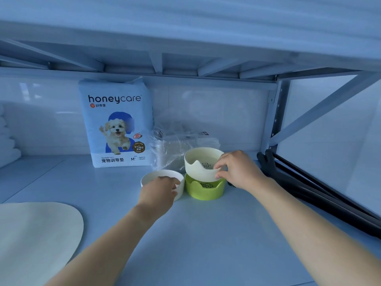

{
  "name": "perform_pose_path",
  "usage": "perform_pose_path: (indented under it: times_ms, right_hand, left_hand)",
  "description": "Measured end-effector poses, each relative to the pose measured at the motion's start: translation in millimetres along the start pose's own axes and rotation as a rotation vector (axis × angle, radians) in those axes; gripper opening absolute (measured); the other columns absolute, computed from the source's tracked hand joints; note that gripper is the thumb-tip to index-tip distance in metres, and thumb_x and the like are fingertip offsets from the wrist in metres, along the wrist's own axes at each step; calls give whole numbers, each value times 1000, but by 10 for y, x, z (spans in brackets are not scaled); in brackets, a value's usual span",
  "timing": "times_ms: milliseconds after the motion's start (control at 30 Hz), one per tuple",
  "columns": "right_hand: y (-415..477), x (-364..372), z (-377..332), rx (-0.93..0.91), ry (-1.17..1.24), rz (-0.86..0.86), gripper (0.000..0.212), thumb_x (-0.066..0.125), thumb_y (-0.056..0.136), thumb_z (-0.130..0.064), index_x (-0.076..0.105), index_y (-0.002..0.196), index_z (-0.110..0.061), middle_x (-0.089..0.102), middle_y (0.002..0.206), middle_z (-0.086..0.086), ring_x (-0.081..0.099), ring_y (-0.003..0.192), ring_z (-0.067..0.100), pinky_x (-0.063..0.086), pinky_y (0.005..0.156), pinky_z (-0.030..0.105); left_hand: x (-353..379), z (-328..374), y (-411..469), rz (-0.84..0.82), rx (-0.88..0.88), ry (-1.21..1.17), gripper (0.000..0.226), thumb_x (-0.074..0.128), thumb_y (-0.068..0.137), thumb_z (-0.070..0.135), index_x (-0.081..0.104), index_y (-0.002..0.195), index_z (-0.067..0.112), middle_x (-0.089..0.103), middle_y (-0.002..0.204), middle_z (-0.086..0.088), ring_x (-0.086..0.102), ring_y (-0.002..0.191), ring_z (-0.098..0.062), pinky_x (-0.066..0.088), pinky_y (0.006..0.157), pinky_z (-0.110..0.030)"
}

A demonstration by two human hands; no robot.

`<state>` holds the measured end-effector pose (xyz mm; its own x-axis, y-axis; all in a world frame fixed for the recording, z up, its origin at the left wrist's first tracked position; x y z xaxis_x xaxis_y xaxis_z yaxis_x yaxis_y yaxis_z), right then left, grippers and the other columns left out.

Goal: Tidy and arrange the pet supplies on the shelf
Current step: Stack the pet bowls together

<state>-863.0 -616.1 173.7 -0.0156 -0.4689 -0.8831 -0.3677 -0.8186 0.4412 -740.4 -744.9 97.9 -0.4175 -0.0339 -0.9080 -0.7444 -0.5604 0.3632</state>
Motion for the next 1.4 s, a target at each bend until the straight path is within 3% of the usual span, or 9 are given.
perform_pose_path:
  times_ms: [233, 500, 667, 1000, 1133, 1200, 1400]
  right_hand:
    - [58, 133, 34, 7, -24, -8, 21, 72, 78, -21, 72, 99, -17, 68, 107, -4, 58, 102, 19, 41, 82, 25]
    - [90, 275, 41, 18, -46, -21, 23, 71, 78, -22, 72, 101, -19, 67, 111, -6, 57, 103, 18, 36, 78, 22]
    - [69, 298, 88, 28, -52, -17, 24, 71, 79, -22, 71, 103, -19, 66, 114, -5, 56, 105, 18, 34, 77, 21]
    - [63, 351, -41, -50, -192, -73, 24, 64, 82, -26, 66, 106, -24, 63, 116, -8, 54, 106, 20, 39, 80, 27]
    - [65, 352, -217, -105, -227, -29, 16, 60, 78, -33, 58, 91, -23, 64, 99, -7, 55, 92, 21, 43, 69, 30]
    - [85, 379, -272, -96, -198, -20, 13, 60, 79, -33, 53, 83, -22, 63, 92, -5, 54, 87, 22, 38, 61, 29]
    - [94, 393, -282, -40, -165, -11, 13, 62, 84, -28, 58, 90, -17, 65, 93, 0, 56, 87, 25, 44, 68, 31]
  left_hand:
    - [-19, -105, -54, 12, 21, -24, 21, 47, 92, 23, 57, 109, 32, 62, 109, 13, 57, 98, -17, 50, 74, -30]
    - [-70, -145, -101, 43, 68, -107, 25, 50, 91, 20, 59, 110, 34, 62, 109, 16, 56, 98, -11, 41, 69, -21]
    - [-64, -156, -99, 58, 72, -132, 28, 49, 92, 17, 60, 114, 32, 64, 113, 16, 57, 102, -10, 47, 77, -23]
    - [-58, -135, -120, 169, 107, -61, 30, 49, 92, 15, 61, 117, 26, 65, 114, 10, 56, 103, -20, 43, 82, -28]
    - [-87, -137, -133, 198, 120, -54, 31, 51, 90, 16, 62, 116, 28, 64, 114, 11, 56, 101, -20, 39, 79, -25]
    - [-101, -134, -139, 207, 129, -51, 31, 51, 89, 18, 62, 116, 29, 63, 114, 12, 55, 101, -19, 39, 76, -25]
    - [-87, -145, -128, 208, 122, -50, 29, 52, 91, 18, 62, 115, 30, 65, 110, 11, 57, 99, -19, 37, 72, -24]
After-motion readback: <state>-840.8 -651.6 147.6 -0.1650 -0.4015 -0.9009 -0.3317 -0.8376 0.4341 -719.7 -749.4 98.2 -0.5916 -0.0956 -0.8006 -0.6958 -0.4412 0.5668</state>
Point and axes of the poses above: each hand's wrist, its own y-axis towards the middle knuckle, its own x-axis out of the palm, z = x × y, the point moved 10 cm from there along y, towards the middle knuckle
